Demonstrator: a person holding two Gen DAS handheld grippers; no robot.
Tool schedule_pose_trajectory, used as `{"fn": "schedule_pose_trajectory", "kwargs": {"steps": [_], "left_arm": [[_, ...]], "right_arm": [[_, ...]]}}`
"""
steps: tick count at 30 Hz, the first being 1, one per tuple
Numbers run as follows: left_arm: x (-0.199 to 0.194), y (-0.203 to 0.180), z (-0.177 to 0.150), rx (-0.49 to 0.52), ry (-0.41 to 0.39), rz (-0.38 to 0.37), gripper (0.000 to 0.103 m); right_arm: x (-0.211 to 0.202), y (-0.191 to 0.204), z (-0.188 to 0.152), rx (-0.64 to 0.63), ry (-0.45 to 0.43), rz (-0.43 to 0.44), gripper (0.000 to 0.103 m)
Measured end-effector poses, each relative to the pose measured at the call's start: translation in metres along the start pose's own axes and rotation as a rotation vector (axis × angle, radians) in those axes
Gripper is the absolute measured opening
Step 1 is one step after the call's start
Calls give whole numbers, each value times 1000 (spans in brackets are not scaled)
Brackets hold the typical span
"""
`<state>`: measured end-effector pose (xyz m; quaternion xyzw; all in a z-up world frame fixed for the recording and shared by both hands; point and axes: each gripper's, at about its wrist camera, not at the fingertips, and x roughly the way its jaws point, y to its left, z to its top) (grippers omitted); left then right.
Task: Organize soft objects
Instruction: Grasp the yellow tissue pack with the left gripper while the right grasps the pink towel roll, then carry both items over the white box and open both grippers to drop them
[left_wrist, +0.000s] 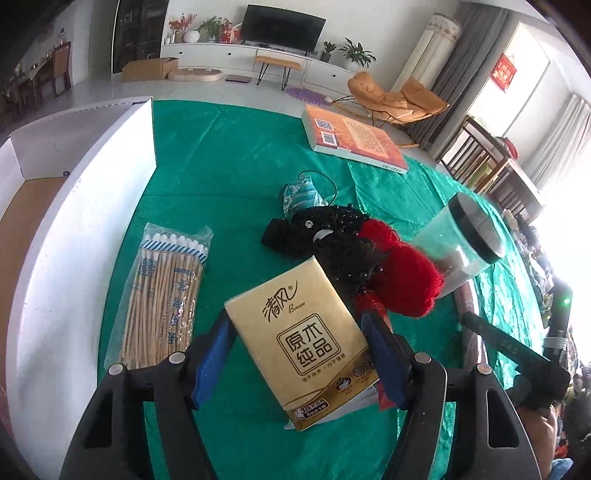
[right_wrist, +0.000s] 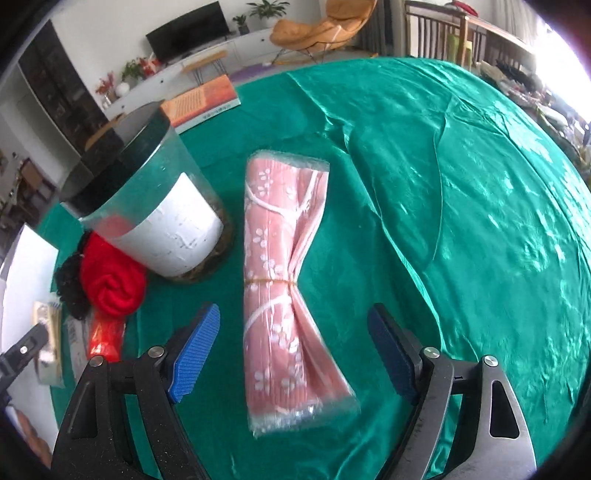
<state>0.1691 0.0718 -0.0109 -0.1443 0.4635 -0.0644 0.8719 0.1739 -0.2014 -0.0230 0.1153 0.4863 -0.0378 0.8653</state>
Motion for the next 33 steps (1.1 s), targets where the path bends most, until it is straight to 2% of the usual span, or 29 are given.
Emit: {"fn": "schedule_pose_trajectory", "kwargs": {"steps": [1,2,4,8,11,13,17,21,24,28,29,30,31,32,33], "left_arm": [[-7,0,1,-1,-7,-11,69],[-13,0,3,-3,-14,-22,69],[-27,-1,4,-5,-31,-45,69],[-58,7,6,-27,-63,-93,69],[-86,26,9,-57,-86,-113,69],[-107,44,11,-67,-108,-96,69],[-155,95,11,-78,-165,-3,69],[-197,154,2,-93,-198,146,69],[-219,198,-12,-112,-215,266,69],[-234,244,-40,-161,-207,412,71],[-236,254,-47,-183,-211,443,78],[-237,265,-53,-209,-214,464,85],[-238,274,-58,-241,-222,478,100],[-238,280,-64,-272,-235,487,103],[-239,285,-68,-300,-252,491,103]], "right_arm": [[4,2,1,-19,11,-2,44],[6,2,2,-23,27,27,24],[-4,0,4,-15,4,22,26],[-51,-8,14,20,-103,50,26],[-96,5,24,-24,-187,74,26],[-125,27,28,-70,-224,105,26],[-169,93,23,-180,-256,220,26],[-199,180,-8,-306,-238,394,26],[-208,246,-40,-381,-175,548,26],[-200,317,-79,-413,-18,753,27],[-194,328,-90,-412,21,813,29],[-189,339,-98,-409,55,870,41],[-182,347,-105,-414,95,907,72],[-176,352,-111,-419,121,908,83],[-170,350,-115,-423,116,887,82]]}}
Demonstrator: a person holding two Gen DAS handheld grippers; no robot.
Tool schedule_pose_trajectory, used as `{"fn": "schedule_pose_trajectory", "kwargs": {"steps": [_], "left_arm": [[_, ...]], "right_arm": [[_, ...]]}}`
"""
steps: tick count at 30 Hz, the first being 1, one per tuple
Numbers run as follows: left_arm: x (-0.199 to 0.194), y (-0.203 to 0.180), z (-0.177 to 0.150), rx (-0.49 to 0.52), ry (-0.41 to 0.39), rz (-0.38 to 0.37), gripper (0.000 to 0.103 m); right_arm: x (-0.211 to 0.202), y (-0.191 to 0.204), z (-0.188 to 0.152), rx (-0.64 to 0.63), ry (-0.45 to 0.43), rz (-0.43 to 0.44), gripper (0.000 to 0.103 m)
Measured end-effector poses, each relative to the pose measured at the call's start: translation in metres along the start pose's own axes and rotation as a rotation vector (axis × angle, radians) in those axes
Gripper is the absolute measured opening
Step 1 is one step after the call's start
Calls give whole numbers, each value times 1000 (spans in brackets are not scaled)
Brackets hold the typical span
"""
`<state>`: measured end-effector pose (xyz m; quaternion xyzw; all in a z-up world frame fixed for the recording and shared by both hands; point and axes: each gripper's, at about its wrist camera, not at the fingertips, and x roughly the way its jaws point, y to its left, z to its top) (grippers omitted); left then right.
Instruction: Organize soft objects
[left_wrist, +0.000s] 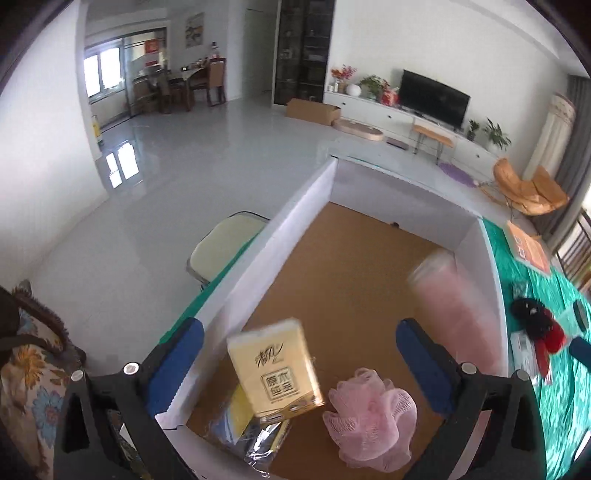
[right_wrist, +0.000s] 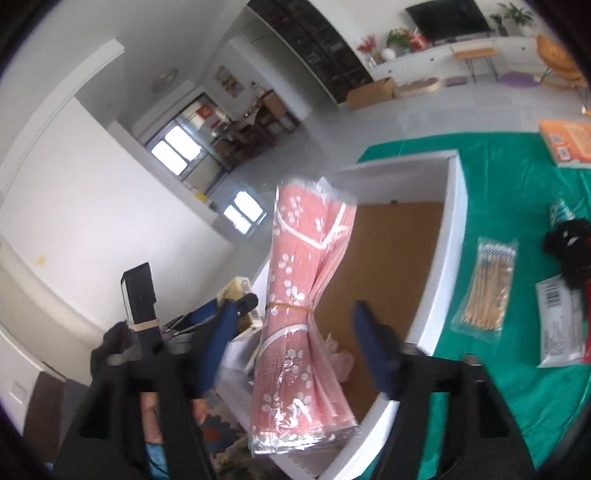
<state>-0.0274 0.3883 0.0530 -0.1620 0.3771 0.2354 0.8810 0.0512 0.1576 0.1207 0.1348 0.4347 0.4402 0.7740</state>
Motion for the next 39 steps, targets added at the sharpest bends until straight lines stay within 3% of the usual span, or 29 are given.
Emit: {"fn": "schedule_pose_trajectory", "kwargs": {"steps": [3,6,8,12,15,19,22,30,34,39], "left_arm": [[4,0,-3,-40,-5,-30,103],[-2,-31,-10,-7,-37,-111,103],[-11,-62,-20,39,-54,-182,103],[-30,-150,-50,173,-36,-394,103],[-39,-222,-90,325,16,-519,103],[-20,-297,-148,464,144,-566,103],[8,-326,-175,518,183,-518,103],[70,-337,-189,559,180,-389,103],[71,-341,-200,612,143,-372,103],[70,-340,-199,607,145,-375,103]], "right_arm": [[-11,-21,-13,-28,-49,-138,82],[-37,-56,-32,-34,-119,-324,82],[-56,-89,-49,-11,-155,-482,82],[-92,-164,-91,58,-204,-807,82],[-114,-213,-114,146,-196,-974,82],[-140,-244,-138,200,-213,-1066,82],[-143,-259,-141,221,-191,-1099,82],[-152,-272,-148,301,-182,-1052,82],[-150,-271,-150,298,-179,-1046,84],[-147,-270,-150,293,-169,-1045,87]]}}
